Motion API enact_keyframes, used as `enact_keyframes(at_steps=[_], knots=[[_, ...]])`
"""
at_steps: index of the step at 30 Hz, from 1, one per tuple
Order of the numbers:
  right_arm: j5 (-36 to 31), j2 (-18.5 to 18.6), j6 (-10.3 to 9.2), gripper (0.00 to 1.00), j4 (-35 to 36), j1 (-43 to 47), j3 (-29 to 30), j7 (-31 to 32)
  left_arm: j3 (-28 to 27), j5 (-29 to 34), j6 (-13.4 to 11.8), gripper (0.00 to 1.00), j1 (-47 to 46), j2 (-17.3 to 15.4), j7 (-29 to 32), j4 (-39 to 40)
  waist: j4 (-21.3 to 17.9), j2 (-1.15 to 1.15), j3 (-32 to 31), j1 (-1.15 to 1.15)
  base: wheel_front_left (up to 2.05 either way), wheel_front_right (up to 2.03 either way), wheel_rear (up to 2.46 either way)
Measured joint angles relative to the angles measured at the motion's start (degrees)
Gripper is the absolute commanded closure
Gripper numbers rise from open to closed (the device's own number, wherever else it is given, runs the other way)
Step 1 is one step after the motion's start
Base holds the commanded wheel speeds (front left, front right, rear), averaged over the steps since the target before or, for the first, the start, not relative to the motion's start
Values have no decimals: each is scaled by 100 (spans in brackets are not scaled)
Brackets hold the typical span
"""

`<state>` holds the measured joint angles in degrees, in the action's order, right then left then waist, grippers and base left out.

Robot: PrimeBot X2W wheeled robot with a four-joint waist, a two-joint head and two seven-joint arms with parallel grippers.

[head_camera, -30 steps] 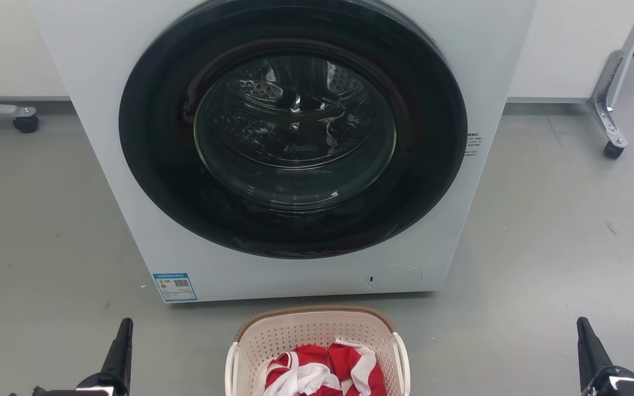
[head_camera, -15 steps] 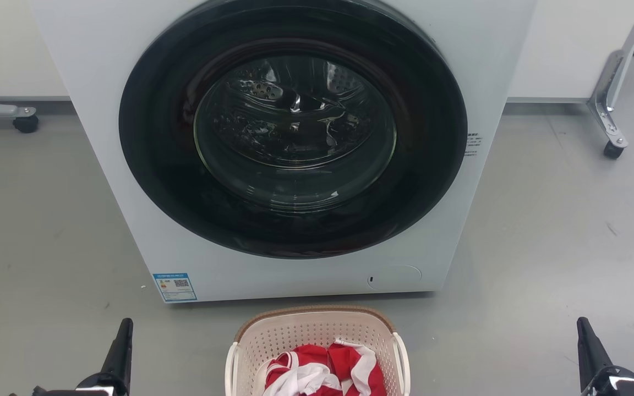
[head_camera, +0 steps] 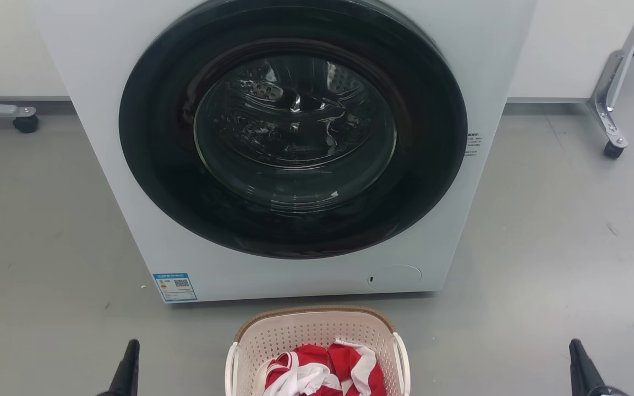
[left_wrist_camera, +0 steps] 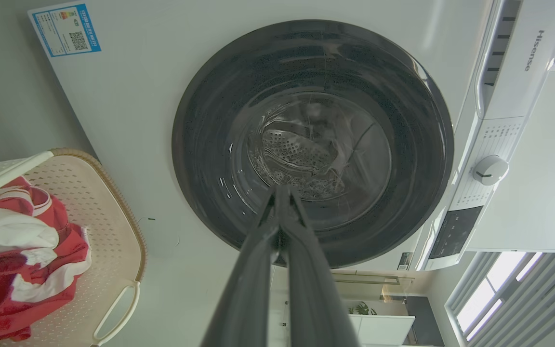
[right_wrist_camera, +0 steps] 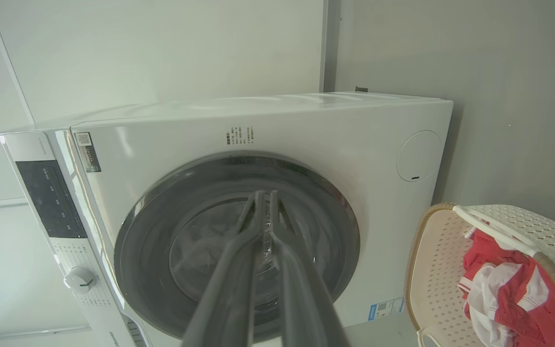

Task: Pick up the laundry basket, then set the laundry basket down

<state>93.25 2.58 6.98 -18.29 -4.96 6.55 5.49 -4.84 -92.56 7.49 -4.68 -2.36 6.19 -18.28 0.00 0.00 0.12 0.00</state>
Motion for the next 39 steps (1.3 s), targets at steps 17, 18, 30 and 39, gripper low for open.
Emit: enact_keyframes(at_steps=[17, 18, 30, 39], knots=[[-712, -96, -101, 0, -22, 297, -398, -446, 523, 869, -146, 0, 291, 52, -459, 43, -1, 0, 8, 0, 0, 0, 0], [-792, -96, -114, 0, -3, 319, -412, -465, 545, 960, -153, 0, 292, 52, -482, 62, -2, 0, 9, 0, 0, 0, 0], [-2057, -73, -381, 0, 219, 338, -753, -671, 876, 2071, -403, 0, 304, -32, -698, 290, 0, 0, 22, 0, 0, 0, 0], [-3037, 34, -505, 0, 350, 384, -1091, -864, 1194, 3071, -555, 0, 391, -165, -890, 427, 8, 0, 35, 0, 0, 0, 0]])
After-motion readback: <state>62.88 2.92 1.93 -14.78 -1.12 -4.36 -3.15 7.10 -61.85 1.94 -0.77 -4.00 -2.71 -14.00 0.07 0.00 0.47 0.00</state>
